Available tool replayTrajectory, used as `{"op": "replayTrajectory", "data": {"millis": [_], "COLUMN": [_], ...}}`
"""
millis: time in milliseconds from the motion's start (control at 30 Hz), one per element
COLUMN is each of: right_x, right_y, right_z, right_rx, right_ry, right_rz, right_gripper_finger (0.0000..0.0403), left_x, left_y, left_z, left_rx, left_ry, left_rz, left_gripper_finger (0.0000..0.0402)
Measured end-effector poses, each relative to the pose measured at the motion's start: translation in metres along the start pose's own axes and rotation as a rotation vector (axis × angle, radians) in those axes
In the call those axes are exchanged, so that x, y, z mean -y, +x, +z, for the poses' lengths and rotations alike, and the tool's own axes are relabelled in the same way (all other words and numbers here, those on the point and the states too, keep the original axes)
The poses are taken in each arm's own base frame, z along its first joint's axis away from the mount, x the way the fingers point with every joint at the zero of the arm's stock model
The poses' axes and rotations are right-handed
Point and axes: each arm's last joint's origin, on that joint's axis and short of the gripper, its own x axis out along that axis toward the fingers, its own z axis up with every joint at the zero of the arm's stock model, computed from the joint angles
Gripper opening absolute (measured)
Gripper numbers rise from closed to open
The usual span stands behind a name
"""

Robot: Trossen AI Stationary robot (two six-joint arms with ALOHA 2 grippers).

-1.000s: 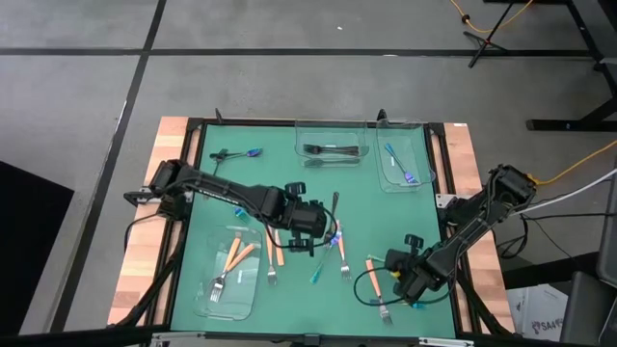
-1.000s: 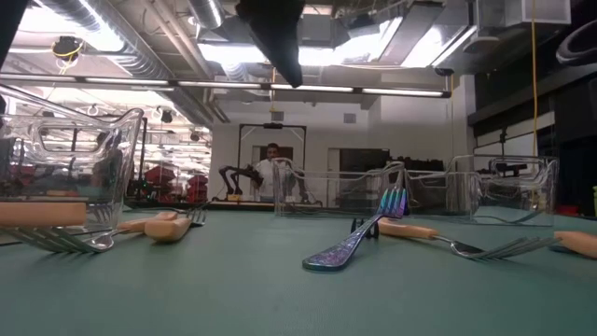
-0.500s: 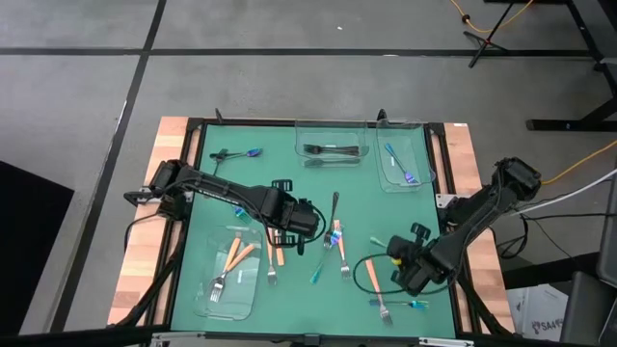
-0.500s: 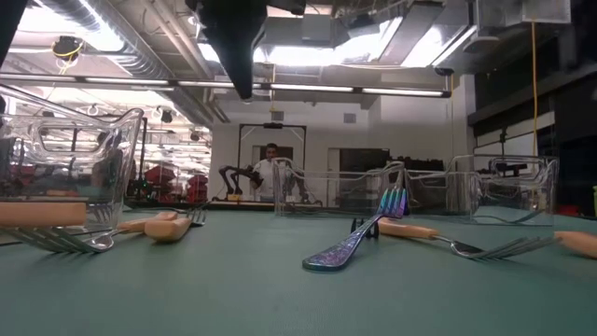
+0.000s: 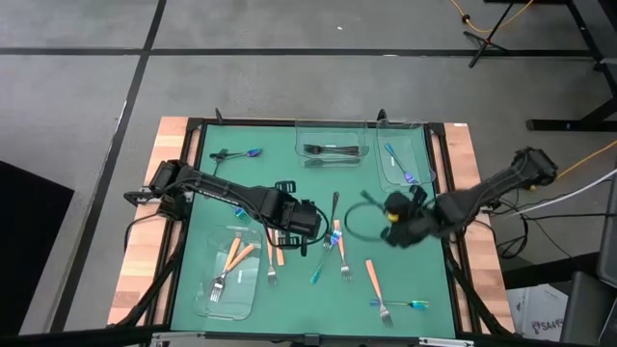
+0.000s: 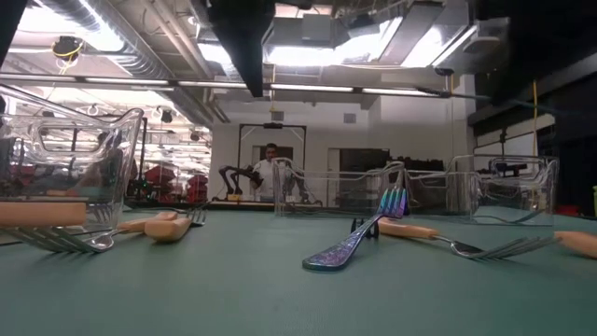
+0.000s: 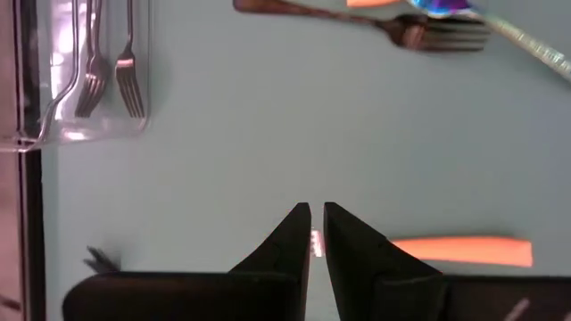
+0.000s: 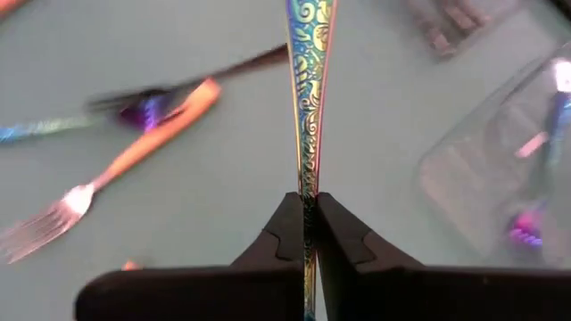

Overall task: Sort silverware by color (type)
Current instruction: Put the blue fork into the top right transparent bin

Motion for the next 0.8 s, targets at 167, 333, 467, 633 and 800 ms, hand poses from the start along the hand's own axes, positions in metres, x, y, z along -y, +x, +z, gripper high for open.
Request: {"op": "replayTrajectory", "data": {"millis": [167, 333, 467, 633, 800], "right_x": [0.038, 0.074, 0.096, 0.125, 0.157], "right_y": [-0.006, -0.007, -0.004, 0.004, 0.015], "right_z": [0.025, 0.044, 0.059, 0.076, 0.087], "right_rx": [0.074, 0.135, 0.176, 0.178, 0.163], "right_ry": [0.079, 0.141, 0.143, 0.148, 0.199], "right_rz": [-0.039, -0.097, -0.14, -0.13, -0.172], "right_gripper_finger": [0.0002, 0.0002, 0.0002, 0.0002, 0.0002], "left_x": [0.001, 0.002, 0.003, 0.001, -0.001], "left_y": [0.0, 0.0, 0.0, 0.0, 0.001], "left_z": [0.005, 0.009, 0.012, 0.013, 0.014], "left_rx": [0.046, 0.084, 0.11, 0.121, 0.119], "left_ry": [-0.019, -0.036, -0.047, -0.055, -0.061], "left_rz": [-0.015, -0.027, -0.035, -0.037, -0.035], "left_gripper_finger": [0.003, 0.003, 0.003, 0.003, 0.003]}}
